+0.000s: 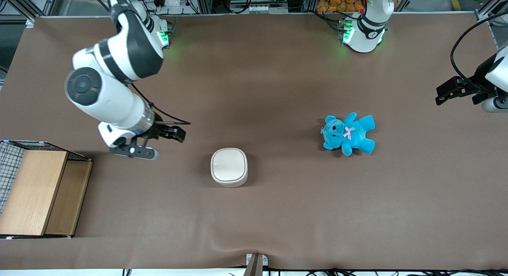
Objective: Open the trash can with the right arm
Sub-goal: 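Move the right gripper over the white trash can's lid, then lower the right gripper onto the lid edge and press down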
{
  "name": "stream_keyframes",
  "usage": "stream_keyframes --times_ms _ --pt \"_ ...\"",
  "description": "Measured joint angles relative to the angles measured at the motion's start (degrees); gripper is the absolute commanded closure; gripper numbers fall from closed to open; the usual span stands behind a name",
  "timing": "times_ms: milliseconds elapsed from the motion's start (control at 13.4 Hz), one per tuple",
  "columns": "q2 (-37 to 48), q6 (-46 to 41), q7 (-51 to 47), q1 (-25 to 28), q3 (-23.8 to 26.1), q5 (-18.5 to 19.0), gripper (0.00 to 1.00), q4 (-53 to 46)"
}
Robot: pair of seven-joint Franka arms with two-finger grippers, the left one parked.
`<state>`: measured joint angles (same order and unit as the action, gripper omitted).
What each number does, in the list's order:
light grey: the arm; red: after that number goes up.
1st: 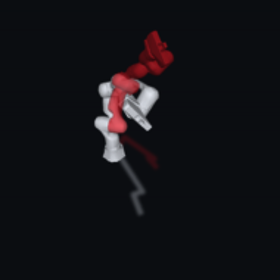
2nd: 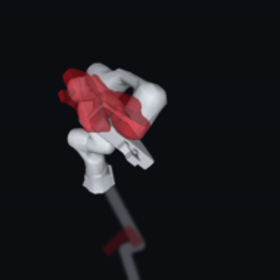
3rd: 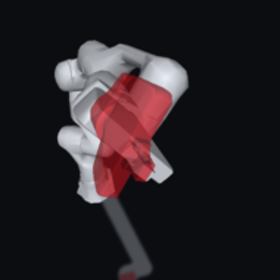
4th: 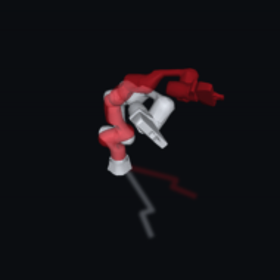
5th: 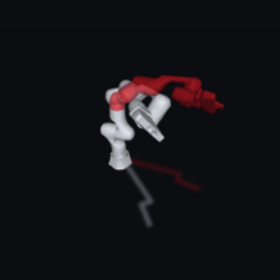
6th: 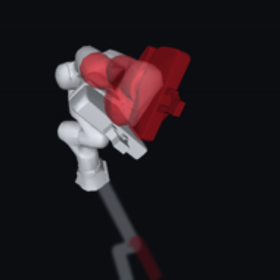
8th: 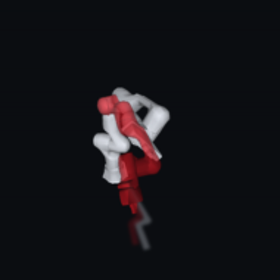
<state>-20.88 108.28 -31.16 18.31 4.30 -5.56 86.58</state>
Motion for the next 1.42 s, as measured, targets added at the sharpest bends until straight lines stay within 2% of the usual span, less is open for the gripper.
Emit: stream_keyframes --times_ms 149,374,598,971,1420 --pt "-2.0 2.7 -0.5 0.7 0.0 0.0 0.51 -0.4" --pt "-4.5 6.0 -1.9 2.2 0.0 0.0 0.59 -0.8" --pt "-7.0 6.9 -5.0 3.4 0.0 0.0 0.71 -3.3" --pt "-10.2 7.4 -7.3 5.1 0.0 0.0 1.00 -6.0" --pt "-13.7 13.5 -7.7 6.5 0.0 0.0 1.00 -6.1"
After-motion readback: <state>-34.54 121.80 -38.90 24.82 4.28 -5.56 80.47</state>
